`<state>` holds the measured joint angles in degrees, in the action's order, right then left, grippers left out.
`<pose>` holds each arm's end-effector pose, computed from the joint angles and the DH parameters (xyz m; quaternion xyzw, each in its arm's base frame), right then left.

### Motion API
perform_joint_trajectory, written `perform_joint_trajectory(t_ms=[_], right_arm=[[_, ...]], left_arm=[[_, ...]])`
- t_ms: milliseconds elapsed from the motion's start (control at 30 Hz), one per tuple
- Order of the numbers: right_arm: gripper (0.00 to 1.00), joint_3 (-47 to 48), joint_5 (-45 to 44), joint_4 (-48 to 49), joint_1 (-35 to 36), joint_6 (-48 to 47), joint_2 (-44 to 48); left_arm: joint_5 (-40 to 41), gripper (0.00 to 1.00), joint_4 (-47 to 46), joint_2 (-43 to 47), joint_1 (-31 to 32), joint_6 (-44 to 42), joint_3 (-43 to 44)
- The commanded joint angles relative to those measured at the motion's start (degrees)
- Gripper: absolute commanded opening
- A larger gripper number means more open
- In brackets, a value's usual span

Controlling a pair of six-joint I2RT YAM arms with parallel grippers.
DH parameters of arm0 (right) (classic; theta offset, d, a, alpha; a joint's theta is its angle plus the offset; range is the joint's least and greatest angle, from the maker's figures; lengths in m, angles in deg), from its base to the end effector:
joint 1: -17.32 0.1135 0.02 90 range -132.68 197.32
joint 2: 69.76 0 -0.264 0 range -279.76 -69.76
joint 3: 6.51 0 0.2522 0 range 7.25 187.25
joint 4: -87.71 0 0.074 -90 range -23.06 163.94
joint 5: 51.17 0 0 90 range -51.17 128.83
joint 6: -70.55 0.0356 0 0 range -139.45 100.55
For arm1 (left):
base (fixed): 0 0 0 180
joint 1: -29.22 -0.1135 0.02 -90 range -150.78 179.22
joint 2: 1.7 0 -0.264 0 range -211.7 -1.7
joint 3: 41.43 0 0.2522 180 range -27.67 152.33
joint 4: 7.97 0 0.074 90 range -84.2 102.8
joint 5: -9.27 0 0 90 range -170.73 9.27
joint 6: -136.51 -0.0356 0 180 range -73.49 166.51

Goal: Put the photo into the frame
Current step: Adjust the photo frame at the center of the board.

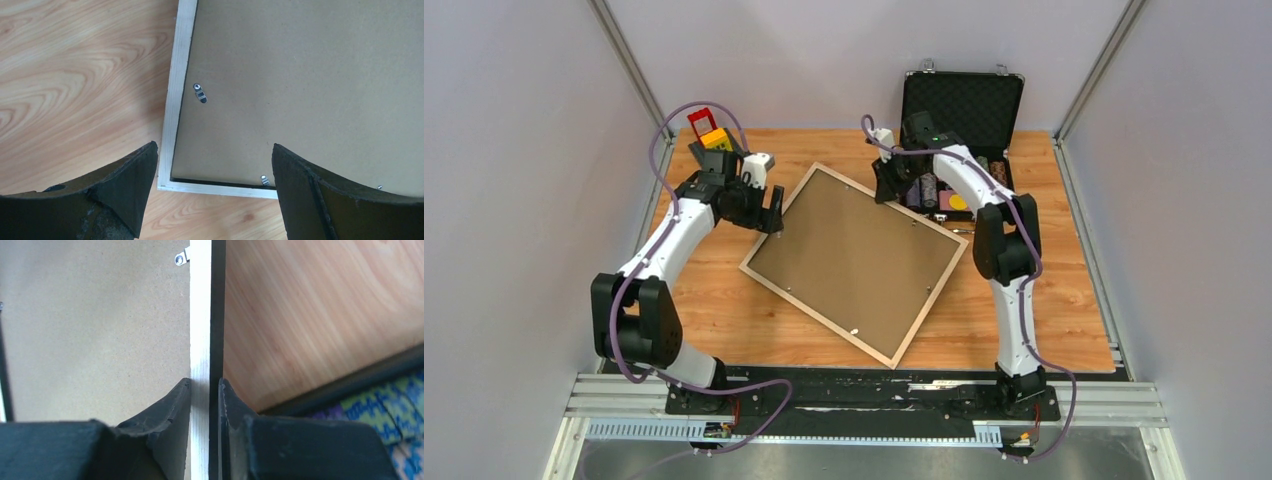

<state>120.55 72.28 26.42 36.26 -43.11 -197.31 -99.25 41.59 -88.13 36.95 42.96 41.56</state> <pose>0.4497 0.1750 0.2293 -0.4028 0.8399 0.2692 0.2448 0.3157 -0.0543 0.2758 0.1428 0.9264 -0.1639 0.3074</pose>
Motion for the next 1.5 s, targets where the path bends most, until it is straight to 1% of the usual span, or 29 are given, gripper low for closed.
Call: perform_joint_trajectory(t_ms=[0, 100, 167, 267, 367, 567, 733, 900, 1233, 1467], right_arm=[[0.0, 8.95, 2.81, -0.63, 3.22, -5.14, -3.0], [0.0, 11.91, 1.5, -1.01, 5.82, -7.09, -5.74], [0.0, 13.15, 0.22, -1.31, 7.53, -9.12, -7.19], [0.0, 13.79, -0.86, -1.31, 9.75, -11.75, -8.75], [0.0, 14.75, -1.12, -1.33, 11.51, -13.33, -10.44], [0.0, 14.89, -2.1, -1.38, 13.69, -16.1, -12.44], [0.0, 11.52, -4.82, -1.33, 13.74, -19.19, -11.69], [0.0, 8.35, -8.31, -1.34, 13.29, -23.39, -10.85], [0.0, 2.17, -11.61, -1.51, 9.9, -32.41, -7.51], [0.0, -1.66, -13.25, -1.46, 8.92, -37.51, -5.42]], left_arm=[[5.22, 0.92, 1.27, 3.06, -1.48, -3.37, -0.85], [7.61, 0.92, 1.31, 2.6, -2.56, -3.82, -0.91], [8.26, 0.92, 1.64, 1.71, -4.4, -4.02, -0.75], [7.86, 0.92, 2.75, 0.28, -6.83, -4.41, 0.16], [6.51, 0.92, 3.38, -1.23, -10.55, -4.83, 0.89], [5.99, 0.92, 3.56, -2.29, -12.44, -6.03, 0.56], [6.31, 0.92, 2.94, -4.03, -12.64, -6.58, -0.03], [4.81, 0.92, 2.38, -6.56, -12.66, -6.07, 0.6], [3.11, 0.92, 1.39, -8.9, -12.65, -7.01, 0.89], [-1.89, 0.92, 1.53, -11.74, -12.52, -7.2, 2.77]])
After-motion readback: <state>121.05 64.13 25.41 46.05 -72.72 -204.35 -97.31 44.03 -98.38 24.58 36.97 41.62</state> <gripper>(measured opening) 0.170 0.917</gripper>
